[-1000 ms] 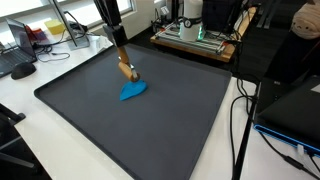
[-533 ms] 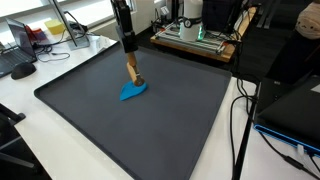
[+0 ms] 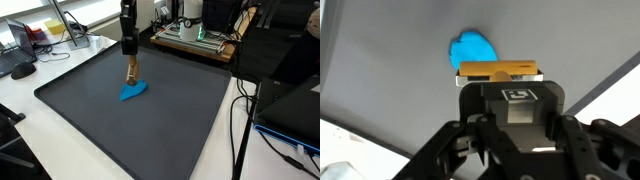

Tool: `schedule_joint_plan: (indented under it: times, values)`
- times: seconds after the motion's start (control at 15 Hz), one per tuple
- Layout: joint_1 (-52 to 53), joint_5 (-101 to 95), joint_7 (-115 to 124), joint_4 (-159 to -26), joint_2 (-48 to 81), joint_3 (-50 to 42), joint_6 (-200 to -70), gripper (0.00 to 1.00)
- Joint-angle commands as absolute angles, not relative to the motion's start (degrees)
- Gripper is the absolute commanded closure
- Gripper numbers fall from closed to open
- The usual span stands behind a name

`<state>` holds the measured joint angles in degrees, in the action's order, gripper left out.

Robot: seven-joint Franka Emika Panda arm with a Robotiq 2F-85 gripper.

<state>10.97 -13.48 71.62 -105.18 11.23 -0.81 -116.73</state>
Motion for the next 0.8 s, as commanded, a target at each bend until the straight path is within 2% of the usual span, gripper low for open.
schedule_joint_plan:
  times: [0.0, 0.33, 0.4, 0.73]
  values:
    - [12.7, -18.5, 85.3, -105.3, 10.8, 0.3, -113.9, 0.77]
    - [15.2, -24.0, 100.1, -104.9, 12.1, 2.5, -112.4, 0.77]
    - [13.6, -21.7, 95.5, -105.0, 12.3, 2.7, -113.0, 0.52]
    - [14.4, -22.4, 98.9, -105.0, 12.7, 3.2, -113.0, 0.52]
